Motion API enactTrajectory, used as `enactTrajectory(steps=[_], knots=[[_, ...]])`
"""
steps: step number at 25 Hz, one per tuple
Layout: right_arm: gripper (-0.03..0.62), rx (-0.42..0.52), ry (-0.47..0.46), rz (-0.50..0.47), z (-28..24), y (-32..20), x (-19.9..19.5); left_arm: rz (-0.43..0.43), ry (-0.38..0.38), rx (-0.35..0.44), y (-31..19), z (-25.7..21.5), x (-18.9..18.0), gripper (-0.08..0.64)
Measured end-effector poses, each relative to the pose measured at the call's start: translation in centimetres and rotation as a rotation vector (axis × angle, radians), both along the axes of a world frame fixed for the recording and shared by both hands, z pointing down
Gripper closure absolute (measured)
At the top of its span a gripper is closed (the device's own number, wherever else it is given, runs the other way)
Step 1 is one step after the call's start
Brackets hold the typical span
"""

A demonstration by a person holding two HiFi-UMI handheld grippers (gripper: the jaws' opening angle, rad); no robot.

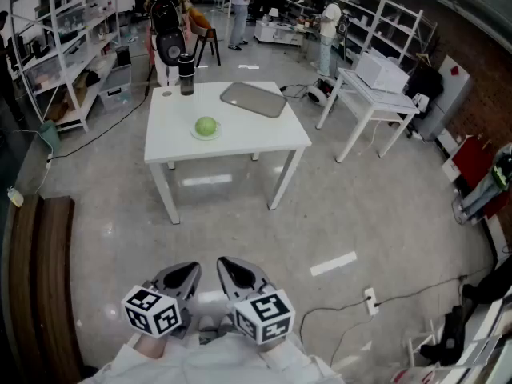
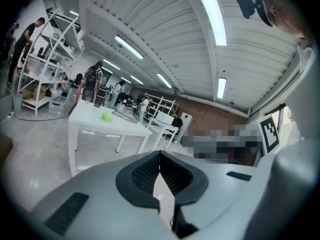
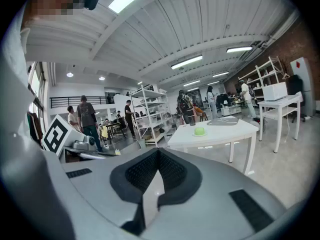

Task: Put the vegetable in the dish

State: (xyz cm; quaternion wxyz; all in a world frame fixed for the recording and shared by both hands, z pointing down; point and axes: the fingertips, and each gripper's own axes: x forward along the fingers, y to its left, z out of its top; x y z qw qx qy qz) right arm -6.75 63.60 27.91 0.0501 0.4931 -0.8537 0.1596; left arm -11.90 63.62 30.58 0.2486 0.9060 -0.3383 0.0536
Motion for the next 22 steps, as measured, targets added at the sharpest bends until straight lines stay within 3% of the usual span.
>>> enactTrajectory(steps=[22], knots=[[0.578, -0.022, -0.064, -0.003, 0.6, -0.9, 2.1, 0.016, -0.034, 0.006, -0.5, 0.7, 2.5, 0.551]])
